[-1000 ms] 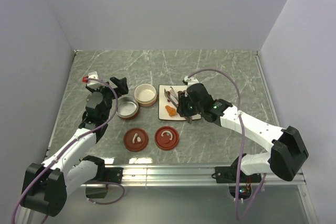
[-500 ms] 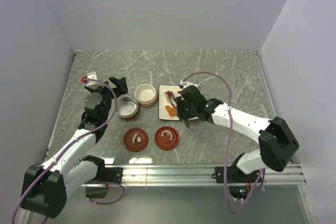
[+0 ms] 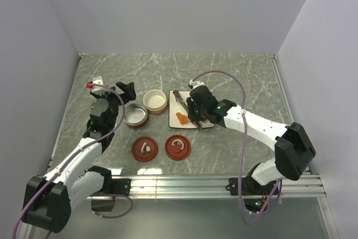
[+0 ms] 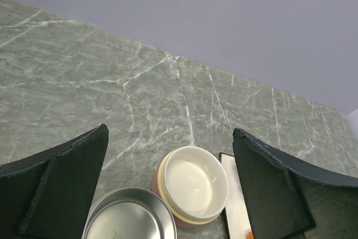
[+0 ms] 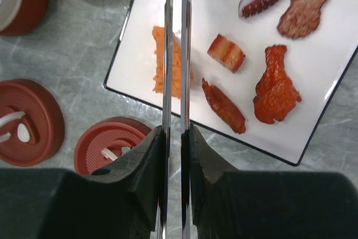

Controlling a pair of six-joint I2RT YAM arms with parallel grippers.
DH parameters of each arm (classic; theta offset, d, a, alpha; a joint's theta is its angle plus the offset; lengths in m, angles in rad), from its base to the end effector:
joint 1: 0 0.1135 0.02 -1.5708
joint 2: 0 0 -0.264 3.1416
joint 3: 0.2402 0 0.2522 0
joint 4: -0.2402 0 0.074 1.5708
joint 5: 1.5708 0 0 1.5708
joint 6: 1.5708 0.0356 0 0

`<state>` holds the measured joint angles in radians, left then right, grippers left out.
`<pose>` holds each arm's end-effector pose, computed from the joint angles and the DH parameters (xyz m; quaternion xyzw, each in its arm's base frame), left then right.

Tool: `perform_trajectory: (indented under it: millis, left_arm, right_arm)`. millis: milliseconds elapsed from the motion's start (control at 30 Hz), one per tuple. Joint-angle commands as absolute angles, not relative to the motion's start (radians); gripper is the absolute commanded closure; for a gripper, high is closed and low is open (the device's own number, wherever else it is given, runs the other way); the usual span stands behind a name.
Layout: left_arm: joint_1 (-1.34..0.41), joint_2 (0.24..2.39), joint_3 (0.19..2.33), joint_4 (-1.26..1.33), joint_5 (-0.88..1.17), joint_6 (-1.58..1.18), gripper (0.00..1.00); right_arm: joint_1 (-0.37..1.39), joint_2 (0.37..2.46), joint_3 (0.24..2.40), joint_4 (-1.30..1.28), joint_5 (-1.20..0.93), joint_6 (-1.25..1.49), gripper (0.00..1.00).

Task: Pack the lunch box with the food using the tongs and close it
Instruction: Pick up the food using the clamp, then place the food into the lunch box

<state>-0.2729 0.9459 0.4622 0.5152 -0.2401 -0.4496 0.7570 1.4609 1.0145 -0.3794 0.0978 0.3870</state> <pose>0.2130 -0.0508 0.2702 -0.1466 0.6806 -0.1740 0.6964 0.2292 0.2118 0.2438 -0.1536 0.9177 0.1585 0.3303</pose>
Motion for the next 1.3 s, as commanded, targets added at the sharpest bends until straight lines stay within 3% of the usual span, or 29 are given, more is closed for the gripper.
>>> perform_trajectory:
  millis: [0,533,1100,1267]
  left_arm:
    - [-0.267,0.923,0.472,0.555,-0.233,-0.449,0.00]
    - [-0.264,0.934,0.476,0.555,-0.230,-0.451,0.01]
    - [-0.259,0.936,0.476,0.555,-0.233,-0.451,0.01]
    - [-0.259,0.939,0.474,0.557,-0.230,-0.451,0.01]
  right_arm:
    - [0.764,1.427,1.092,-0.383,0.144,0.364,0.81]
    - [0.834,1.381,1.150,-0.368,0.063,0.313,0.81]
    - [0.847,1.542,1.256,-0.391,0.052,0.282,0.81]
    - [0.848,1.559,1.269,-0.403,0.061,0.281,0.76]
